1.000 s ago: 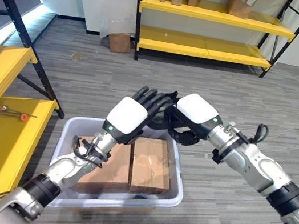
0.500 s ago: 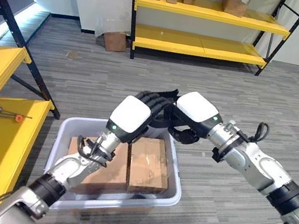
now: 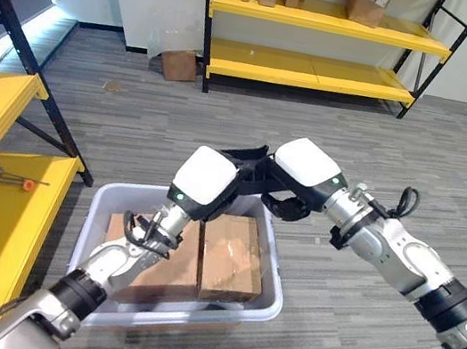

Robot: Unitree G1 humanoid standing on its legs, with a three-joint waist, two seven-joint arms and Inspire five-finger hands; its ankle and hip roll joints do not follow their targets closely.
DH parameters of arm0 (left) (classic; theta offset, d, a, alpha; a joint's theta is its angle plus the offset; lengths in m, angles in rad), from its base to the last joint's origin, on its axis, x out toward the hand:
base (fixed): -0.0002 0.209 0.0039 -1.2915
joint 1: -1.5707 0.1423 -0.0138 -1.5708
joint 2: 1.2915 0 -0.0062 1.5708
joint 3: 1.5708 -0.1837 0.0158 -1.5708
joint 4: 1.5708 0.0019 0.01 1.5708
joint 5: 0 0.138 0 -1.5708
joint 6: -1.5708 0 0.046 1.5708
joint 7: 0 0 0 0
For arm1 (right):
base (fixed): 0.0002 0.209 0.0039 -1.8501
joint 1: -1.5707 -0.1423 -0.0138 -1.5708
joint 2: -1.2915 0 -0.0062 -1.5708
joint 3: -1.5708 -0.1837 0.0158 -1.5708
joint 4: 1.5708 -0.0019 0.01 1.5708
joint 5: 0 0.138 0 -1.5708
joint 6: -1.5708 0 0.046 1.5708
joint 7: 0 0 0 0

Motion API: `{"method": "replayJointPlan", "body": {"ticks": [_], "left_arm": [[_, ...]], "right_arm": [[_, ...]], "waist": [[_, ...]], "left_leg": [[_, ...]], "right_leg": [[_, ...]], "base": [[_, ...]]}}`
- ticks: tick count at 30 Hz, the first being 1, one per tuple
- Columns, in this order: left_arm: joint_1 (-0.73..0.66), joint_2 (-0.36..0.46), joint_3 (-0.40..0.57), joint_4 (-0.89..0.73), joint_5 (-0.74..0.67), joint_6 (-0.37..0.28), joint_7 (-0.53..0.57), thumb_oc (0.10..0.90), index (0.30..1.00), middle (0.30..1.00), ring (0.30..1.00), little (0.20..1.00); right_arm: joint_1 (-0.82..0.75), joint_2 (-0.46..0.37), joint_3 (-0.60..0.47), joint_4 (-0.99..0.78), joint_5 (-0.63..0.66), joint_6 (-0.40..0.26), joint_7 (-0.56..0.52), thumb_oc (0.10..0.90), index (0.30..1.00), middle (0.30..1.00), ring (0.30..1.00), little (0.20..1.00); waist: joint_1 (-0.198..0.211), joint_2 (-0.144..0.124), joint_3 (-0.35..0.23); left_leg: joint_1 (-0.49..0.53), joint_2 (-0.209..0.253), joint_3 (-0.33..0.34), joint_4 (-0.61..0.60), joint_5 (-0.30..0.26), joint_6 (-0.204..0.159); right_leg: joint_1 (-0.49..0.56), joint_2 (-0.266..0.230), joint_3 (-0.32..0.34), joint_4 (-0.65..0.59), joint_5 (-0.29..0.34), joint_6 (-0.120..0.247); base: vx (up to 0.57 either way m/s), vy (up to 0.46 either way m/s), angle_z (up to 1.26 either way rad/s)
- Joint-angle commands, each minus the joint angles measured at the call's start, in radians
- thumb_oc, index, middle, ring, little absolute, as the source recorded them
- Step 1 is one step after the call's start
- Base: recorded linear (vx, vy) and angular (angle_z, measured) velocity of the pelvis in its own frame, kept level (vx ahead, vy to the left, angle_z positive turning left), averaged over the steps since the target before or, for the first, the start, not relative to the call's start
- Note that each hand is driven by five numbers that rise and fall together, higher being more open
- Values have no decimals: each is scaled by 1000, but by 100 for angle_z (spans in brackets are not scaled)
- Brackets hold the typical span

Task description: Move parts from the plastic box to the shelf.

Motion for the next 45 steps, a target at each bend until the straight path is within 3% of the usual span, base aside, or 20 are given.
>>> {"method": "replayJointPlan", "body": {"ticks": [1,11,12,13,14,15,17,24,25,30,31,35,37,42,44,45], "left_arm": [[-137,-29,-27,16,-7,-6,55,400,300,300,300,300],[-96,-2,7,-1,-12,-9,51,400,300,300,300,300],[-94,-1,7,-2,-12,-9,51,400,300,300,300,300],[-85,3,12,-3,-12,-10,47,400,300,300,300,300],[-73,7,19,0,-13,-11,44,400,300,300,300,300],[-62,12,26,0,-15,-12,42,400,300,300,300,300],[-52,21,34,1,-16,-13,40,400,300,300,300,300],[106,86,172,-13,-25,-17,31,400,300,300,300,300],[169,107,229,-14,-25,-14,33,400,300,300,300,300],[309,121,364,-46,-33,-12,41,400,300,300,300,300],[378,108,438,-62,-49,-10,53,400,300,300,300,300],[464,93,522,-105,-58,-6,68,400,300,300,300,300],[568,46,618,-140,-78,0,94,400,300,300,300,300],[650,7,698,-193,-91,3,106,400,300,300,300,300],[669,-2,724,-242,-93,0,111,400,300,300,300,300],[671,0,738,-285,-91,-5,118,400,300,300,300,300]], "right_arm": [[-242,68,-60,-125,102,-43,-126,400,300,300,300,300],[-211,56,-105,-136,119,-37,-143,400,300,300,300,300],[-209,56,-106,-136,119,-37,-143,420,327,327,327,327],[-194,58,-119,-132,126,-35,-148,602,583,583,583,583],[-176,58,-137,-130,135,-31,-152,731,764,764,764,764],[-161,57,-149,-132,136,-28,-153,900,1000,1000,1000,1000],[-142,56,-167,-133,142,-26,-156,900,1000,1000,1000,1000],[161,38,-416,-266,220,-51,-168,900,1000,1000,1000,1000],[256,32,-493,-317,240,-63,-161,900,1000,1000,1000,1000],[469,60,-636,-402,259,-92,-147,900,1000,1000,1000,1000],[549,88,-684,-419,272,-101,-141,900,1000,1000,1000,1000],[623,113,-723,-452,293,-109,-117,900,1000,1000,1000,1000],[676,138,-749,-477,313,-116,-93,900,1000,1000,1000,1000],[652,139,-724,-479,332,-120,-72,900,1000,1000,1000,1000],[605,145,-691,-483,347,-127,-72,900,1000,1000,1000,1000],[555,152,-654,-489,354,-134,-78,900,1000,1000,1000,1000]], "waist": [[2,-23,-101],[6,-16,-97],[6,-17,-97],[6,-15,-96],[7,-11,-95],[7,-11,-96],[8,-9,-96],[3,16,-88],[1,23,-84],[-2,42,-79],[0,51,-73],[0,57,-76],[9,70,-73],[33,82,-63],[77,83,-32],[108,89,-5]], "left_leg": [[72,56,-127,-7,-106,-16],[72,56,-133,-7,-106,-15],[72,56,-133,-7,-106,-15],[72,56,-134,-7,-106,-15],[71,55,-134,-7,-105,-14],[72,55,-135,-7,-105,-15],[72,54,-134,-7,-105,-15],[68,51,-137,-7,-102,-16],[66,50,-136,-7,-100,-16],[60,52,-138,-7,-95,-18],[58,55,-139,-7,-91,-20],[57,61,-140,-7,-87,-24],[56,81,-143,-7,-74,-32],[56,126,-150,-6,-36,-54],[23,162,-182,11,12,-74],[-12,182,-229,9,62,-91]], "right_leg": [[50,-43,53,4,-27,55],[52,-43,52,4,-28,53],[52,-43,52,4,-28,53],[52,-44,51,5,-28,53],[52,-44,51,5,-28,53],[53,-44,50,5,-28,53],[52,-44,50,5,-29,52],[53,-47,39,4,-32,54],[52,-47,37,5,-33,55],[48,-46,35,6,-39,53],[46,-43,34,10,-44,51],[45,-36,32,15,-52,46],[41,-16,35,28,-70,34],[45,27,25,53,-104,4],[48,62,4,53,-120,-23],[55,87,-32,43,-132,-40]], "base": [[0,0,0],[0,0,0],[0,0,0],[0,0,0],[0,0,0],[0,0,0],[0,0,0],[0,0,0],[-8,-33,1],[-5,-36,0],[-7,-58,0],[-3,-68,0],[-5,-180,0],[-15,-163,-2],[-156,-369,3],[-201,-340,19]]}}
